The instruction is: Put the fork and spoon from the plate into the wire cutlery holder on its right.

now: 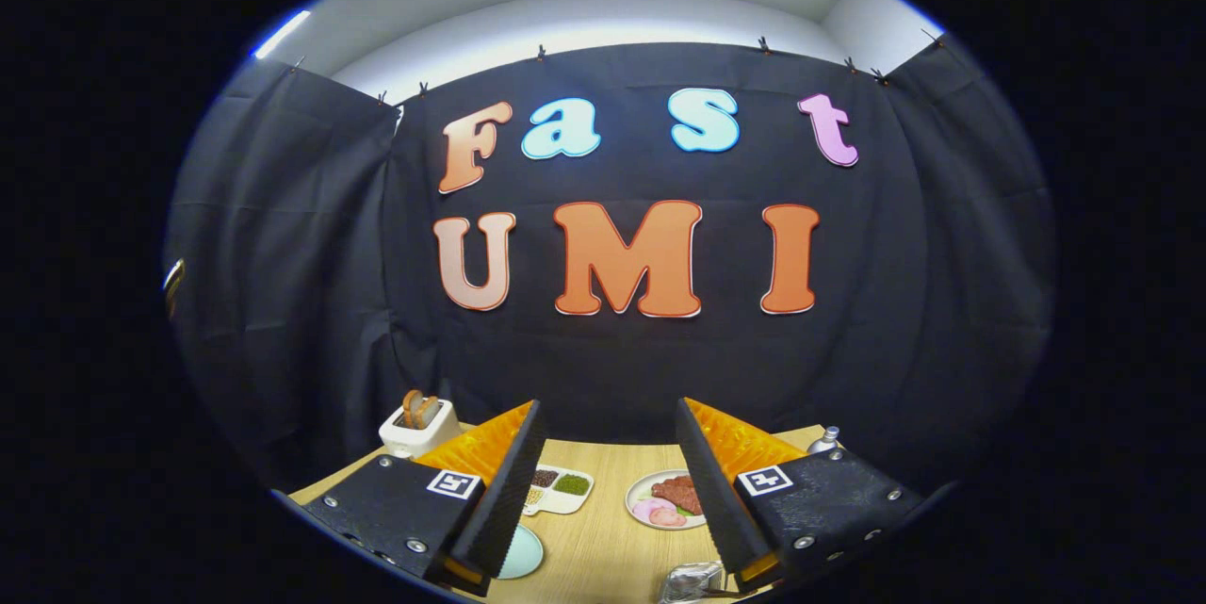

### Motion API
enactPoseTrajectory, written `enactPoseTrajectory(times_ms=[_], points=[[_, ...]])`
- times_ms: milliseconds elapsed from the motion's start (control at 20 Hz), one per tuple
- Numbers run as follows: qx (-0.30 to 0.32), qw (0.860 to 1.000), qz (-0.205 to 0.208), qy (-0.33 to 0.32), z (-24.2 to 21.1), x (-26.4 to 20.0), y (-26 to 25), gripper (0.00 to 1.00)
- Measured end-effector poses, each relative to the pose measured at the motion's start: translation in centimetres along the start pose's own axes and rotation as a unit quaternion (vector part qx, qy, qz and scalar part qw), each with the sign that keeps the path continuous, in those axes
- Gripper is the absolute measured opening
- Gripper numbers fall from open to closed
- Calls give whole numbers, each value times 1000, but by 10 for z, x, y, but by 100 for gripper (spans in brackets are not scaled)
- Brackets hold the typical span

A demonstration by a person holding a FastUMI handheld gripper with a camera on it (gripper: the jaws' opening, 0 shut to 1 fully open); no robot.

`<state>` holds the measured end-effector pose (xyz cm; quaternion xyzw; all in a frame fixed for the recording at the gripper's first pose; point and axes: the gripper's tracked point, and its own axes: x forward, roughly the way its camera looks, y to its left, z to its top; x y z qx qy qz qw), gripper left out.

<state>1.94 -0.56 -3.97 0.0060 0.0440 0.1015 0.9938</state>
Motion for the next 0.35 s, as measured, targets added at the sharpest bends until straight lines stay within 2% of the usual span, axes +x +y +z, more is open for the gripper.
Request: enactPoseTrajectory(times_ms=[350], points=[[-10, 1000, 9, 6, -3, 4, 12, 87]])
